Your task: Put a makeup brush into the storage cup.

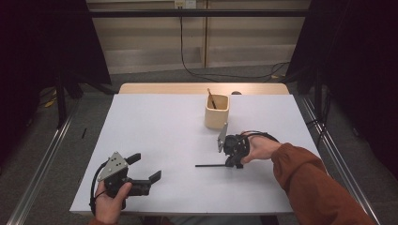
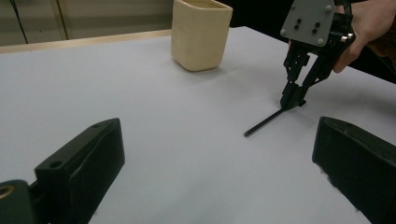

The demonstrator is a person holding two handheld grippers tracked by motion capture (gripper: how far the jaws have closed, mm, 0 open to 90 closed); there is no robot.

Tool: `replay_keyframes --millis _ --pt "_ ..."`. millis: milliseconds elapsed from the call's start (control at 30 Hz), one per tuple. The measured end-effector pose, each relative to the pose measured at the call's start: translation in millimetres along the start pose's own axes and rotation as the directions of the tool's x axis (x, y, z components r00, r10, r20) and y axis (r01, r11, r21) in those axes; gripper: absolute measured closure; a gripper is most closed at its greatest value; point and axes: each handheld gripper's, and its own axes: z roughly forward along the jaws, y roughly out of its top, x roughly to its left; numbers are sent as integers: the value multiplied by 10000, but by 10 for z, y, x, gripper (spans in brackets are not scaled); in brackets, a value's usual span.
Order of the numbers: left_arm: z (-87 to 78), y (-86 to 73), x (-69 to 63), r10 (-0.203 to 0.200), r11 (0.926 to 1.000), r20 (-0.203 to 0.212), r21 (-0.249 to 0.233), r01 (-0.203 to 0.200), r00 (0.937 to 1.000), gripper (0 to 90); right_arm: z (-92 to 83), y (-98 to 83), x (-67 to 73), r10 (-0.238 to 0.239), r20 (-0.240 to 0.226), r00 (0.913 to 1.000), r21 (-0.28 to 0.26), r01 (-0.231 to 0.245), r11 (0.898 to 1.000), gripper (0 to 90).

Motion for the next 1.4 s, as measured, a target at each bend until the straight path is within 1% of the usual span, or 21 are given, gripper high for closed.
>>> replay_keyframes --millis 167,200,267,333,367,433,500,567,600,633,733,800,833,900,1033,1167,1233,1267,1333,1367,1400 --pt "-1 0 2 -24 10000 4 -26 24 10000 22 -4 0 -14 328 -100 9994 -15 -328 9995 858" --pt "-1 0 2 -25 10000 0 -35 25 10000 23 -9 -12 -27 287 -114 9995 -76 -287 9996 858" --pt "-1 0 2 -29 10000 0 -31 29 10000 23 -25 -36 -36 471 -72 9989 -110 -472 9988 858" --pt "0 0 2 -23 10000 -2 -12 23 10000 22 -38 -69 -45 537 21 9986 -386 -536 9978 857" --pt "2 -1 2 -41 10000 1 -35 41 10000 22 -60 -81 -29 738 2 9973 -365 -737 9966 858" --pt "2 0 2 -50 10000 -14 -39 50 10000 22 -87 -105 -34 737 -24 9973 -636 -737 9953 858" --pt "0 1 0 -77 10000 -15 -55 77 10000 22 -136 -137 -32 1029 -12 9947 -931 -1025 9904 857" --pt "1 1 1 -67 10000 -16 -50 67 10000 23 -165 -163 -36 1070 82 9942 -1197 -1052 9872 857" --pt "2 1 1 -66 10000 -5 -48 66 10000 23 -188 -180 -33 1163 122 9931 -1421 -1134 9833 857" --pt "2 1 0 -64 10000 -13 -50 64 10000 22 -205 -197 -42 1249 209 9919 -1721 -1195 9778 857" --pt "1 2 0 -59 10000 -15 -57 59 10000 22 -254 -239 -47 1430 205 9895 -2294 -1346 9640 858" --pt "2 2 0 -60 10000 -13 -54 60 10000 22 -279 -263 -36 1680 200 9856 -2689 -1566 9504 857" --pt "2 3 -1 -45 10000 -17 -63 45 10000 23 -284 -276 -38 1702 182 9852 -2799 -1584 9469 857" --pt "-2 7 -12 -22 10000 3 -53 22 10000 23 -294 -303 -37 1955 319 9802 -2956 -1777 9387 857" --pt "-1 5 -11 -35 10000 -8 -50 35 10000 22 -329 -364 -6 2412 421 9696 -3556 -2110 9105 857" --pt "-4 7 -8 -44 10000 -20 -64 43 10000 23 -328 -439 39 2677 375 9628 -3877 -2329 8919 857" --pt "1 9 -11 -33 10000 3 -68 33 10000 23 -325 -483 46 2873 345 9572 -4155 -2477 8752 857" --pt "4 10 -11 -33 10000 -1 -89 33 10000 23 -322 -509 43 2956 165 9552 -4270 -2606 8659 857" --pt "5 12 -11 -70 9999 1 -99 70 10000 22 -325 -553 40 3228 98 9464 -4570 -2829 8433 857" --pt "4 12 -8 -73 9999 12 -107 73 10000 23 -326 -573 43 3279 -7 9447 -4694 -2898 8341 857" --pt "3 12 -6 -75 9999 10 -105 75 10000 22 -334 -596 56 3383 22 9410 -4838 -2951 8239 857"
